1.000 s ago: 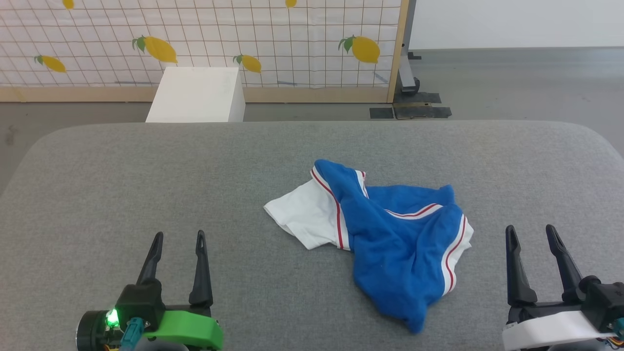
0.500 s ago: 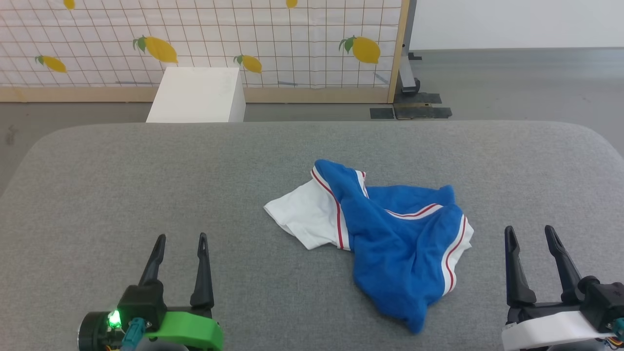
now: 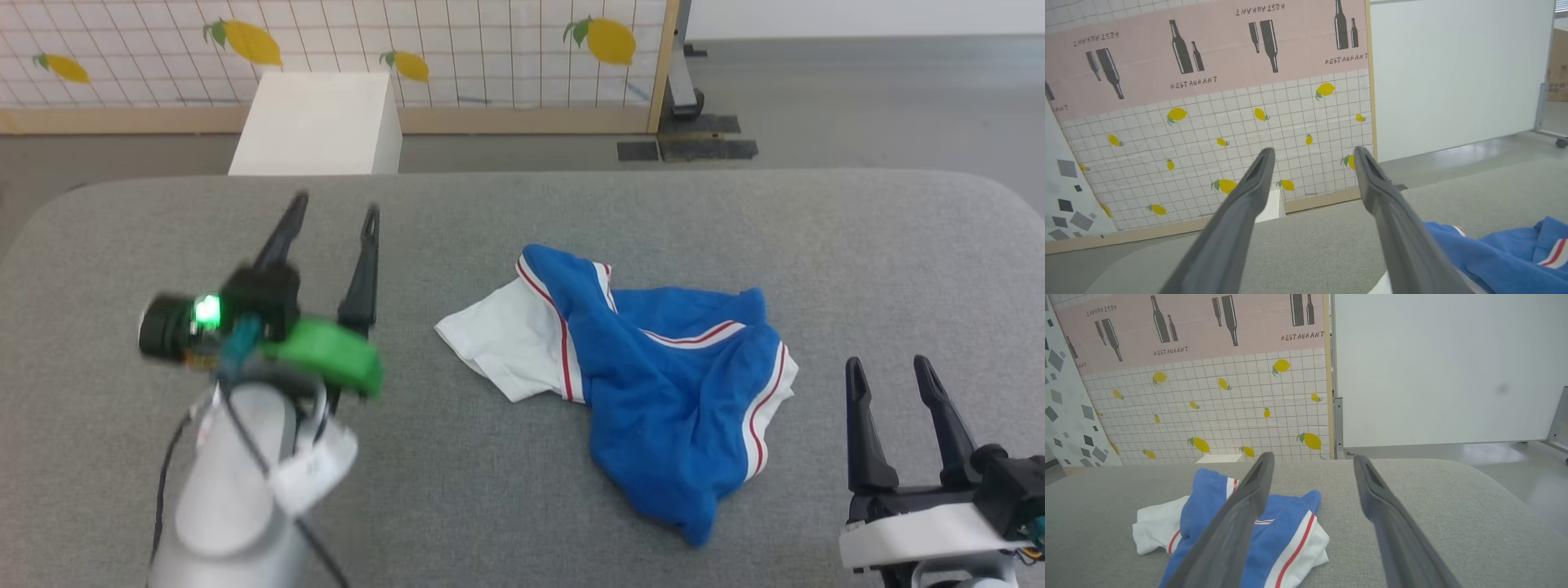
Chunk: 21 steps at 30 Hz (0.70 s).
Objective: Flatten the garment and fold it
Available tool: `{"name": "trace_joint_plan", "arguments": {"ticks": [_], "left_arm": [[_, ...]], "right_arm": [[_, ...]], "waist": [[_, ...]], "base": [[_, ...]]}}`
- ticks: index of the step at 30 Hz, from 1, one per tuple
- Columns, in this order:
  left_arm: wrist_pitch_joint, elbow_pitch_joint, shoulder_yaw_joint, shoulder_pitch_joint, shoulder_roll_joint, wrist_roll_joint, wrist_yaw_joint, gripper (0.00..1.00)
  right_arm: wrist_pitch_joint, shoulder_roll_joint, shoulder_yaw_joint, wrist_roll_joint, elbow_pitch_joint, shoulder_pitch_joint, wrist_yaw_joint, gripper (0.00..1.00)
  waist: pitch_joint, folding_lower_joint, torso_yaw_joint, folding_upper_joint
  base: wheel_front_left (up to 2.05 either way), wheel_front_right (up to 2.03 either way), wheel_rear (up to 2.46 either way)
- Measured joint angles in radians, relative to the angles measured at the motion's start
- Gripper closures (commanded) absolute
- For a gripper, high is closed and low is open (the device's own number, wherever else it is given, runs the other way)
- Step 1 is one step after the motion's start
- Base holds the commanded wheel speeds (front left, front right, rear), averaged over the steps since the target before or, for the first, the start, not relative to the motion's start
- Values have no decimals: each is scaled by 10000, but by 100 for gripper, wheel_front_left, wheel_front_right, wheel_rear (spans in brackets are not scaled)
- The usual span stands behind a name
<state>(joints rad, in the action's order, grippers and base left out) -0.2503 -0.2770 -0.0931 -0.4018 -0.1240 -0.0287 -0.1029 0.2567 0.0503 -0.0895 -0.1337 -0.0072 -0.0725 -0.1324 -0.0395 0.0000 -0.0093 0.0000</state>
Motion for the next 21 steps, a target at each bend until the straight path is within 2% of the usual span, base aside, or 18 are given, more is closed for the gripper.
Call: {"name": "trace_joint_plan", "arguments": {"ticks": [2,6,9,12,15,21], "left_arm": [[410,-821,-307,-967,-155,-56,-123,0],[2031,-2357,-1294,-2695,-433,-702,-213,0],[3407,-3129,-2909,-3669,-794,-1755,-253,0],[5162,-3630,-4564,-4492,-1267,-3367,-255,0],[6809,-3848,-5712,-5116,-1789,-4752,-255,0],[9350,-3753,-7503,-6074,-2646,-6796,-255,0]], "right_arm": [[0,-2,42,0,-23,117,0,0],[0,-2,153,0,-38,244,2,0],[0,0,184,-4,-44,429,0,0],[0,0,203,-48,-54,606,0,0],[0,2,207,-81,-69,755,0,0],[0,0,276,-190,-127,1123,0,0]], "waist": [[-137,0,-37,0],[-393,1,-200,1],[-571,1,-384,0],[-766,1,-611,0],[-998,1,-801,1],[-1557,2,-1142,0]], "base": [[0,0,0],[0,0,0],[0,0,0],[0,0,0],[0,0,0],[0,0,0]]}}
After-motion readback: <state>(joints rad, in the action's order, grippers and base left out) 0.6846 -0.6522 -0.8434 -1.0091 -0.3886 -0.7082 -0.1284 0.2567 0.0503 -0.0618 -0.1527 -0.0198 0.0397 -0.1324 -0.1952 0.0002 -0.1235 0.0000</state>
